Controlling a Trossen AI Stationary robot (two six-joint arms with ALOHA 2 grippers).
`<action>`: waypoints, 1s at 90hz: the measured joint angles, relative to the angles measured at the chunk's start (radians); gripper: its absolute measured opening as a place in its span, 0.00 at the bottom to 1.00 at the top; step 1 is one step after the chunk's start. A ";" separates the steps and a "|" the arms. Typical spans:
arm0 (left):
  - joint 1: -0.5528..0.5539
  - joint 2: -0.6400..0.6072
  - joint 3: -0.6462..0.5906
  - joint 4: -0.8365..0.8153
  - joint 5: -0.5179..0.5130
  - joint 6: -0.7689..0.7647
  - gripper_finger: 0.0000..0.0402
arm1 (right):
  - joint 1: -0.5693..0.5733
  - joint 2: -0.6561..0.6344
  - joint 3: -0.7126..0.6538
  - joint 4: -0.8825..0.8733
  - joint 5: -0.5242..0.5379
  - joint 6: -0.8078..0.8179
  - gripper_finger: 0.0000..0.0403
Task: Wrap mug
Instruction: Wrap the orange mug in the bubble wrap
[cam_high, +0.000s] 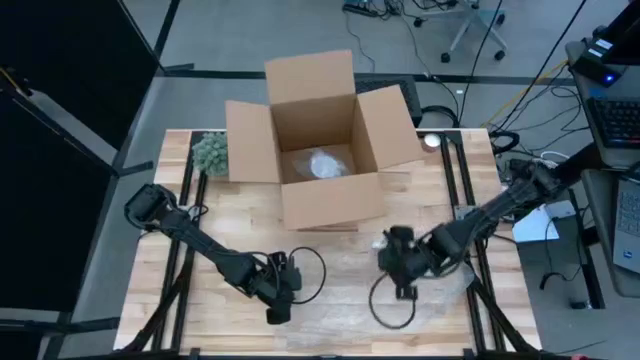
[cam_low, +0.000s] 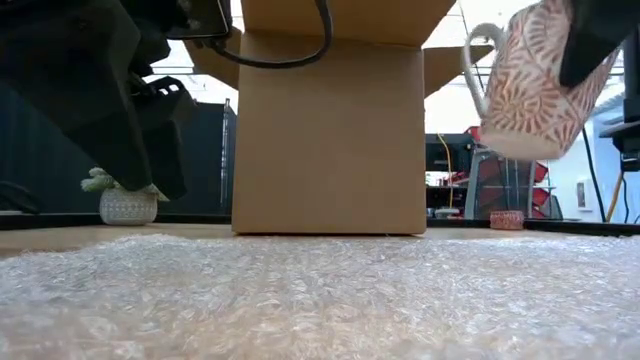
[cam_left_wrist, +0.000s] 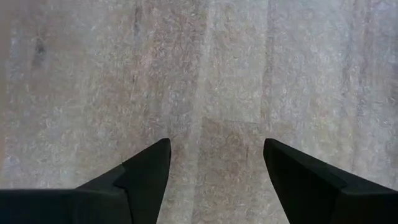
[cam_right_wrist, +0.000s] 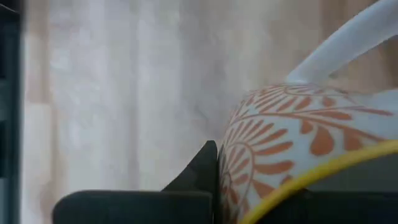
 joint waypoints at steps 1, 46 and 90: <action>0.000 0.000 0.000 0.000 0.001 0.000 0.61 | 0.000 0.013 0.002 0.007 0.000 -0.002 0.00; 0.000 0.000 0.000 -0.004 0.014 0.000 0.61 | -0.026 0.347 0.278 -0.170 -0.042 -0.100 0.00; 0.000 0.000 0.000 0.000 0.014 0.003 0.61 | -0.042 0.376 0.278 -0.044 -0.110 -0.122 0.00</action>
